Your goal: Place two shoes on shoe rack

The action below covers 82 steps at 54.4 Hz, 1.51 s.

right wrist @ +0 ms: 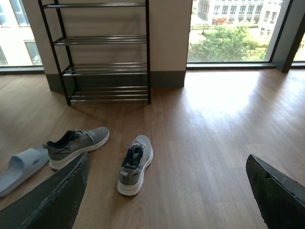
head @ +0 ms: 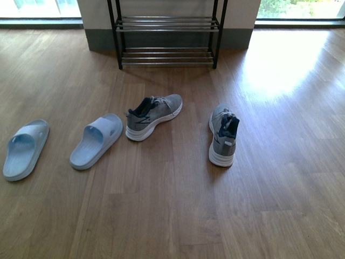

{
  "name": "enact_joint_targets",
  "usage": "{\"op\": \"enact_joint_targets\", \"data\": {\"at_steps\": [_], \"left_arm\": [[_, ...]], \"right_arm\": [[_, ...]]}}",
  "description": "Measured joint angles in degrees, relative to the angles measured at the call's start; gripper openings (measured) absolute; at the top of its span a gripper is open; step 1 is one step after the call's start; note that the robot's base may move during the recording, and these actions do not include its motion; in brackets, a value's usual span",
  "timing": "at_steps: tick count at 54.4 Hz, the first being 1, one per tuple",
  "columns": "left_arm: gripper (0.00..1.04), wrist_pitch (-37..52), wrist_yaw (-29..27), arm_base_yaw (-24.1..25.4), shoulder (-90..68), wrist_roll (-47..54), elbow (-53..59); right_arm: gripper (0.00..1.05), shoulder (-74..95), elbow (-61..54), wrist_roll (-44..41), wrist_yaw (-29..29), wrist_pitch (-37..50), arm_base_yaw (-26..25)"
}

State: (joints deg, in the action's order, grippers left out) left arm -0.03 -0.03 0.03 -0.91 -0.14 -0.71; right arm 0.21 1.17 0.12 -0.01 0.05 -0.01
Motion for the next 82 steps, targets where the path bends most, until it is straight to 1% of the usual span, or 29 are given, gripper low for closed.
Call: {"op": "enact_joint_targets", "data": {"at_steps": [82], "left_arm": [[0.95, 0.00, -0.02, 0.00, 0.00, 0.00, 0.00]], "right_arm": [[0.96, 0.00, 0.00, 0.00, 0.00, 0.00, 0.00]]}}
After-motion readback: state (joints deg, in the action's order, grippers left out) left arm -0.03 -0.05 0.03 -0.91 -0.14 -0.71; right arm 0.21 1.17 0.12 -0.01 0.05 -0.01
